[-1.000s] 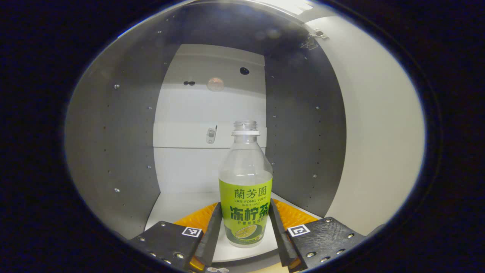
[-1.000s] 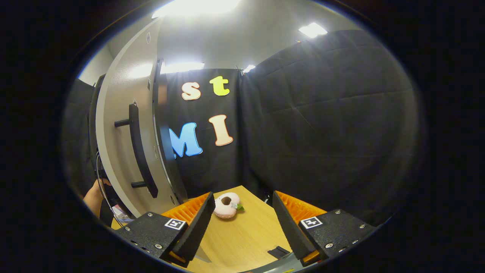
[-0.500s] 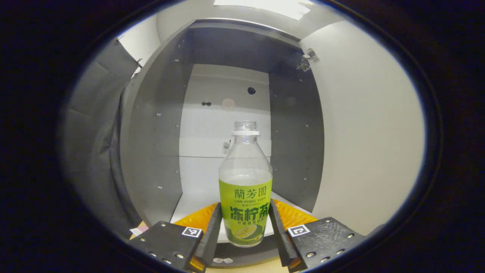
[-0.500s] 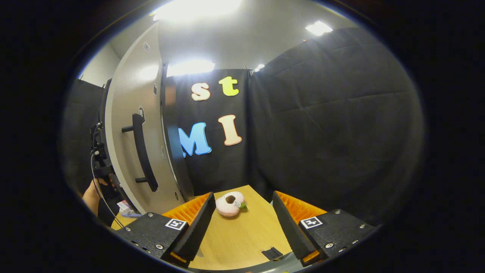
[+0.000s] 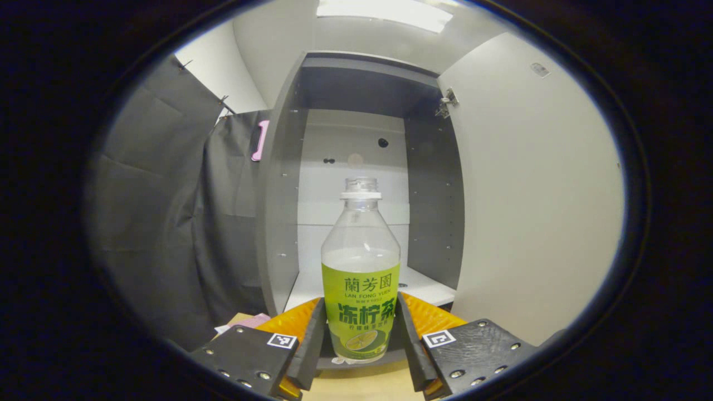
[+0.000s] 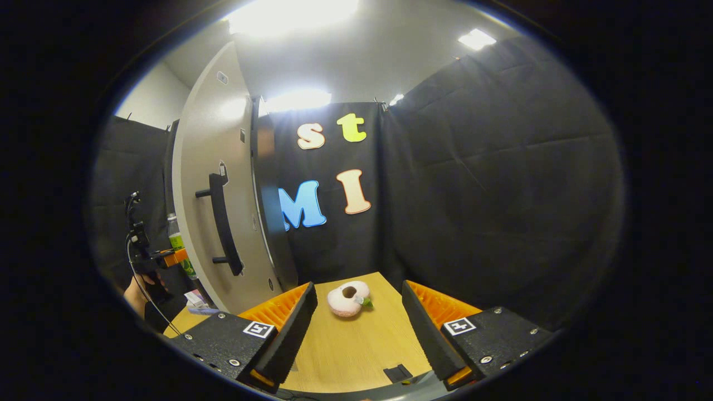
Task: Open the cabinet door with the right hand, grasp the bottle in the cabinet with the left hand and place it on the coaster, then close the cabinet door with the right hand.
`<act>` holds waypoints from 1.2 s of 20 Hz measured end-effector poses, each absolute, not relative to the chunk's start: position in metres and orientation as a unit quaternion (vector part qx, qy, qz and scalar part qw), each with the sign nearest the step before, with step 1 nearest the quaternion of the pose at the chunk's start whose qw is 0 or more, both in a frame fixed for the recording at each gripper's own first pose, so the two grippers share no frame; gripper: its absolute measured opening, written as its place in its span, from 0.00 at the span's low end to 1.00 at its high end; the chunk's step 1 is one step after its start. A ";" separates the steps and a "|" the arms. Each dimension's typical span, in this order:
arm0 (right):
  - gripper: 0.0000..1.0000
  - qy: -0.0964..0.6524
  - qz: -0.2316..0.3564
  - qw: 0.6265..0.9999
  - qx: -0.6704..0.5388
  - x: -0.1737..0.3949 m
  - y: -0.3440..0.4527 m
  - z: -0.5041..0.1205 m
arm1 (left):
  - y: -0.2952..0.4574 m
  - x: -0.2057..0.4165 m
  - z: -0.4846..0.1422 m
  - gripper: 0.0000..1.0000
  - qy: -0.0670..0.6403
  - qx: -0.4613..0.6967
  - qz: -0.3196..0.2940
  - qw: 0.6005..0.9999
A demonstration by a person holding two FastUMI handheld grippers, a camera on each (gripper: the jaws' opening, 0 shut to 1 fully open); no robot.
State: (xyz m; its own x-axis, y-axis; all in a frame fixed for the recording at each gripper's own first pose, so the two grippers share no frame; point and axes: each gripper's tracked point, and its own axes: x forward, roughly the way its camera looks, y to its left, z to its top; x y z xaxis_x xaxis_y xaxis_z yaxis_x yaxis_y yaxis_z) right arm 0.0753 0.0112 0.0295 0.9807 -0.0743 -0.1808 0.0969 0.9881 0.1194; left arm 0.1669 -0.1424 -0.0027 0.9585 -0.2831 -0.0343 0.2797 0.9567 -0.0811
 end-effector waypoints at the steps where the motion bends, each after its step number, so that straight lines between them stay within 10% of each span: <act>1: 0.95 0.088 -0.038 0.993 0.064 0.074 0.012 0.030 | -0.139 0.158 -0.005 0.66 0.024 -0.040 -0.139 0.989; 24: 0.95 0.127 0.014 0.990 0.062 0.051 0.028 -0.009 | -0.090 0.004 -0.159 0.66 0.068 -0.040 -0.111 0.991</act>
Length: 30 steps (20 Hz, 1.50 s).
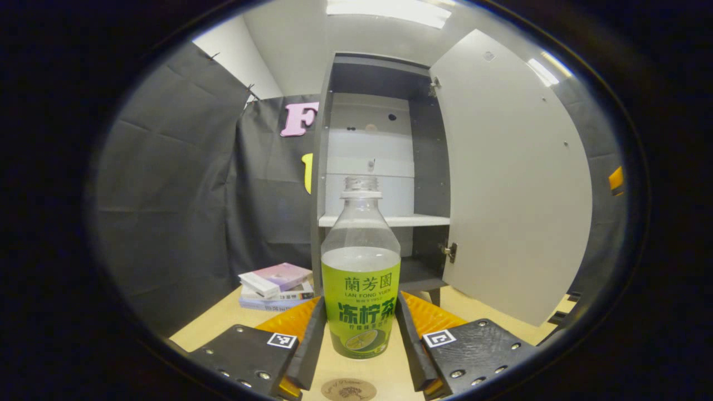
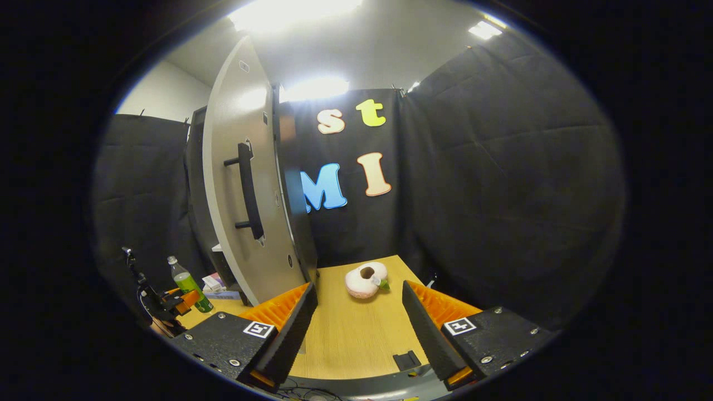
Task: Open the cabinet door with the right hand, grasp the bottle in the cabinet with the left hand and place it on the coaster, then close the cabinet door with the right hand.
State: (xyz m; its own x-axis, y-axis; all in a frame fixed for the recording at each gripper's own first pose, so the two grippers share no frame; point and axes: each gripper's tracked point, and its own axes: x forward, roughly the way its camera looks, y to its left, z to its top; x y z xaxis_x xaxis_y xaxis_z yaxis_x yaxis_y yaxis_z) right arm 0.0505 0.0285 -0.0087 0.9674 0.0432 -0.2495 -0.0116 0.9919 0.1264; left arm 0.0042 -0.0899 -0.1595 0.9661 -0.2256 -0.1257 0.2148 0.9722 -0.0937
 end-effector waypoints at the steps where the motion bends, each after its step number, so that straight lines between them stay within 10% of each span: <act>1: 0.95 0.129 0.016 0.990 0.059 0.051 0.030 -0.010 | -0.088 0.001 -0.171 0.66 0.073 -0.042 -0.108 0.991; 24: 0.95 0.178 0.041 0.983 0.000 0.057 0.049 -0.039 | -0.074 -0.040 -0.321 0.67 0.124 -0.029 -0.045 0.991; 30: 0.95 0.171 0.049 0.984 0.003 0.065 0.051 -0.036 | -0.071 -0.042 -0.312 0.84 0.139 -0.011 -0.021 0.990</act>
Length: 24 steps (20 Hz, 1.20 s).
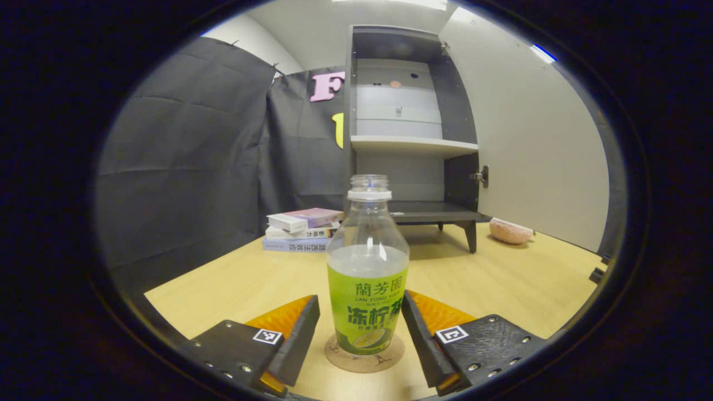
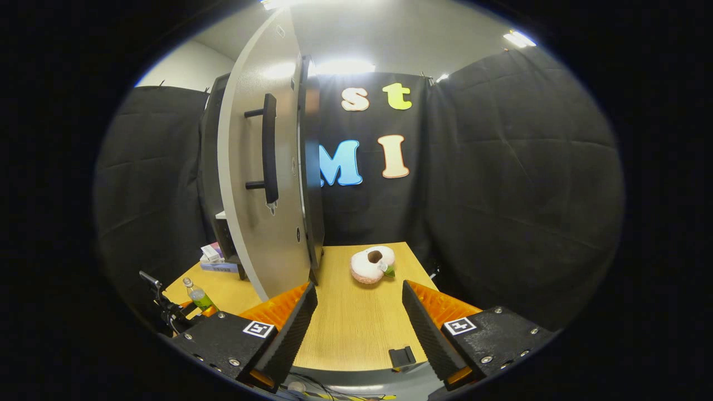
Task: Open the cabinet door with the right hand, grasp the bottle in the cabinet with the left hand and place it on the coaster, then close the cabinet door with the right hand.
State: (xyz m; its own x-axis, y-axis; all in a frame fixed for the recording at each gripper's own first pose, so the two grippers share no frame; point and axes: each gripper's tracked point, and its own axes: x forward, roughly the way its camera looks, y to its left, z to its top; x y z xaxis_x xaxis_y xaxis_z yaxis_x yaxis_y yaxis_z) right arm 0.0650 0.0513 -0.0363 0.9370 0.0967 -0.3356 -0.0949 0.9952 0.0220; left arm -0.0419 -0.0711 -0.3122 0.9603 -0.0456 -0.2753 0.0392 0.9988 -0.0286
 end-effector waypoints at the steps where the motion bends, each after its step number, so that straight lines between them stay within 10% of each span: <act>1: 0.95 0.168 0.050 0.985 0.006 0.067 0.052 -0.035 | -0.072 -0.041 -0.305 0.84 0.139 -0.009 -0.021 0.990; 24: 0.94 0.047 0.017 0.997 0.062 0.161 0.075 0.059 | -0.007 -0.055 -0.096 0.82 0.084 0.004 0.038 0.996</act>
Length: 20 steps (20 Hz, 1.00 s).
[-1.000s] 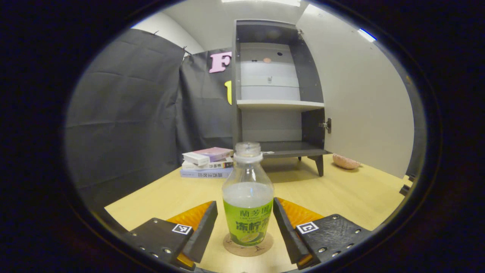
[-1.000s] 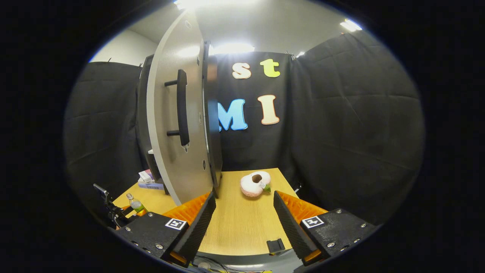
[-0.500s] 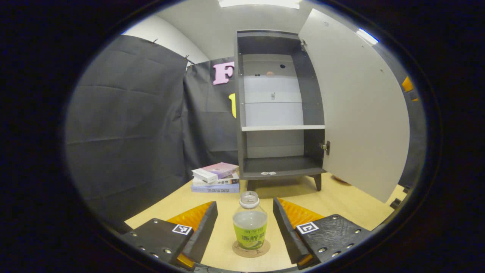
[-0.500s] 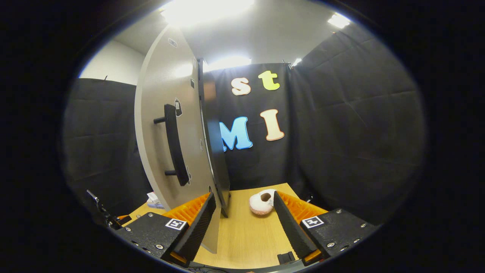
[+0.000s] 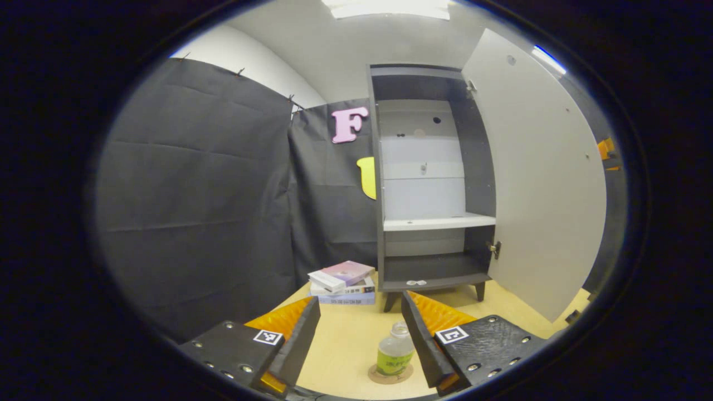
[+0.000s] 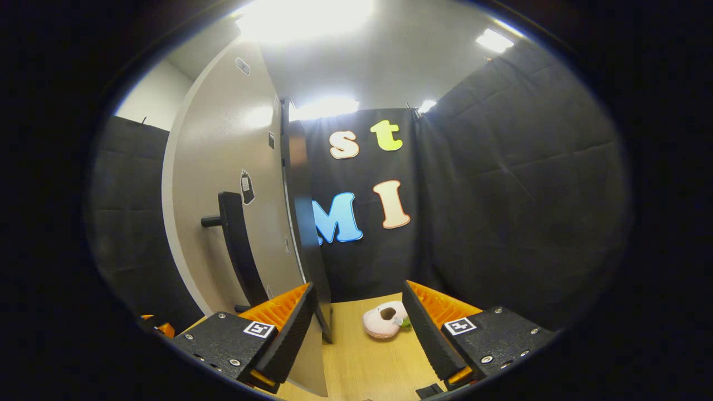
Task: Open the cabinet door with the right hand, grasp the bottle in the cabinet with the left hand and place it on the coaster, then close the cabinet door with the right hand.
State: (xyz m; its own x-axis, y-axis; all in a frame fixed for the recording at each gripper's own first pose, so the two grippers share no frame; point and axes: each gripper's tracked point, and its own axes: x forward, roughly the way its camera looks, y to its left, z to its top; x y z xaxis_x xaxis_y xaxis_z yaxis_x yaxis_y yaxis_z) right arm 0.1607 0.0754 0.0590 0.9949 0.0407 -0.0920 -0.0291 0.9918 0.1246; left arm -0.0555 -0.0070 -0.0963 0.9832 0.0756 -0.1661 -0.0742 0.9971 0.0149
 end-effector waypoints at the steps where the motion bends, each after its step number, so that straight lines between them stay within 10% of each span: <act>1: 0.94 0.046 0.016 0.997 0.059 0.162 0.082 0.059 | 0.001 -0.053 -0.096 0.80 0.084 0.007 0.037 0.996; 20: 0.92 0.028 -0.008 0.999 0.020 0.138 0.182 0.067 | 0.095 0.017 -0.103 0.84 0.074 -0.008 -0.010 0.997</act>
State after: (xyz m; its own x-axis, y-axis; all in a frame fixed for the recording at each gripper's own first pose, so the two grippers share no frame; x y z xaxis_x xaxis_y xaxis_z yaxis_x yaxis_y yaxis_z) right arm 0.1380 0.1821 0.0669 0.9983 -0.0144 -0.0561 0.0166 0.9991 0.0392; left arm 0.0167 0.0946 -0.1028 0.9889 -0.0202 -0.1469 0.0179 0.9997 -0.0172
